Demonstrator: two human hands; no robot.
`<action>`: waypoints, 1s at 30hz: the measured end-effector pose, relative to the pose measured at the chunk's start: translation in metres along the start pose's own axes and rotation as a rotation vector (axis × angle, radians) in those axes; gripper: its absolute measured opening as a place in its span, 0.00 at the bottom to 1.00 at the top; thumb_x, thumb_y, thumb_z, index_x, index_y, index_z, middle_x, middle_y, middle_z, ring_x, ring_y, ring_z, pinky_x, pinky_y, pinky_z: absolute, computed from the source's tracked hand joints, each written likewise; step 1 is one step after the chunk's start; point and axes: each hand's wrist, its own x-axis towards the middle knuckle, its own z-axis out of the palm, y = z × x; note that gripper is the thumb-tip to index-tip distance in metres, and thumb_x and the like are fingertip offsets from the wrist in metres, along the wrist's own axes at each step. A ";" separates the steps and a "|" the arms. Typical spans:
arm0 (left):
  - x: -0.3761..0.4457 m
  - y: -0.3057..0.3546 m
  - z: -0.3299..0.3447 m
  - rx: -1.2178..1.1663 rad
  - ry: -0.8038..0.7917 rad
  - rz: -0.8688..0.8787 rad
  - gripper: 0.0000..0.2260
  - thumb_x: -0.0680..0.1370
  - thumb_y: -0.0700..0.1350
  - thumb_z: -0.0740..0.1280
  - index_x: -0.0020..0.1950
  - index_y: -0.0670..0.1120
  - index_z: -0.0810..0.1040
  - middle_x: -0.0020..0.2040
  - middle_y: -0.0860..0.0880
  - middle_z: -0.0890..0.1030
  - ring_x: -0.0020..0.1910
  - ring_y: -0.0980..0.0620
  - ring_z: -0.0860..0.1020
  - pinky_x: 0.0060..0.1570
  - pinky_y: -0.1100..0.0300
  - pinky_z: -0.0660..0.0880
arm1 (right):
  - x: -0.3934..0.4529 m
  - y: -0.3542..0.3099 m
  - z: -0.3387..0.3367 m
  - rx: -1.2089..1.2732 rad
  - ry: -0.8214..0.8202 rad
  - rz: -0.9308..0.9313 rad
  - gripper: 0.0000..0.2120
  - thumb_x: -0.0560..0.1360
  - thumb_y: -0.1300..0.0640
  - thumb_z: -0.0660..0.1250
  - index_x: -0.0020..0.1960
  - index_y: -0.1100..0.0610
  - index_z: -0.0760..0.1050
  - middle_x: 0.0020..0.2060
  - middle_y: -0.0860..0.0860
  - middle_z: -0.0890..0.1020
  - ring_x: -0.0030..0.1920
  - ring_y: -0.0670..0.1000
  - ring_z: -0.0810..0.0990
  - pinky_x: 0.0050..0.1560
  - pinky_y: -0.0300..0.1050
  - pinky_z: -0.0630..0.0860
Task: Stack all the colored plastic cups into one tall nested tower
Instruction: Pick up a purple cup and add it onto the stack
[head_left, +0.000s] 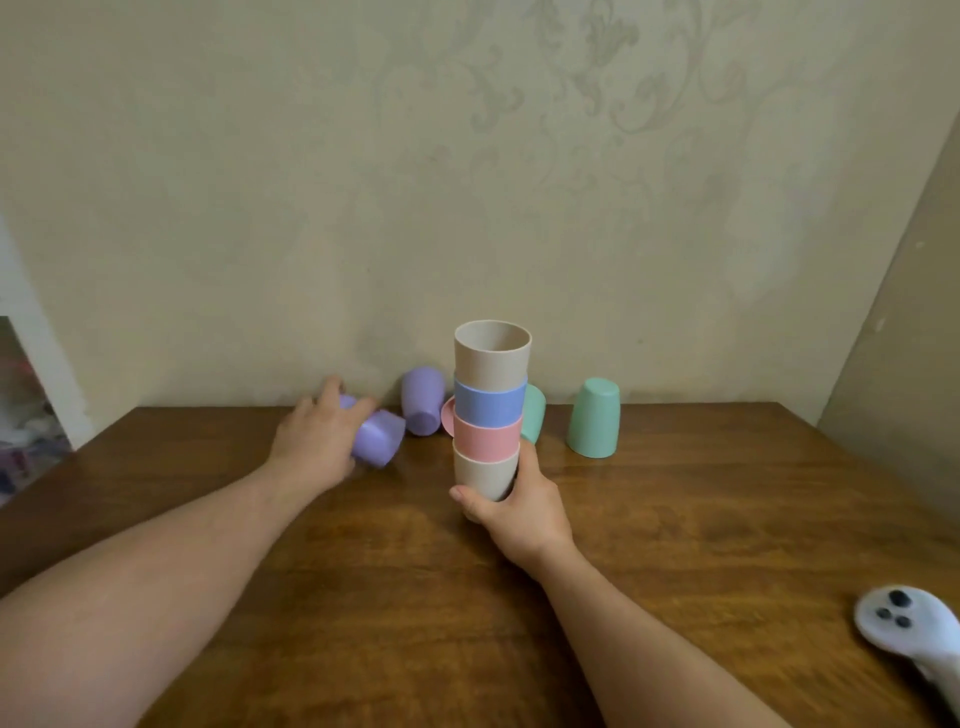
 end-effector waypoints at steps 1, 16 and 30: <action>-0.004 0.004 -0.004 -0.099 -0.002 -0.036 0.38 0.68 0.52 0.80 0.77 0.61 0.72 0.70 0.43 0.69 0.60 0.34 0.80 0.56 0.43 0.83 | -0.001 -0.001 0.000 -0.002 -0.002 0.001 0.37 0.66 0.32 0.80 0.68 0.36 0.66 0.61 0.43 0.84 0.61 0.51 0.83 0.63 0.57 0.82; -0.052 0.032 0.005 -0.299 -0.069 -0.058 0.39 0.69 0.72 0.74 0.75 0.60 0.68 0.73 0.52 0.74 0.72 0.43 0.70 0.68 0.47 0.69 | -0.006 -0.003 0.002 0.001 0.019 0.001 0.40 0.69 0.34 0.80 0.74 0.41 0.65 0.65 0.47 0.84 0.63 0.53 0.83 0.63 0.57 0.81; -0.009 0.068 -0.102 -1.666 0.395 -0.253 0.36 0.69 0.66 0.78 0.72 0.54 0.73 0.66 0.52 0.85 0.67 0.53 0.83 0.71 0.42 0.79 | -0.002 0.003 0.001 0.012 0.000 -0.002 0.38 0.69 0.35 0.80 0.72 0.40 0.66 0.57 0.41 0.81 0.61 0.51 0.83 0.62 0.56 0.81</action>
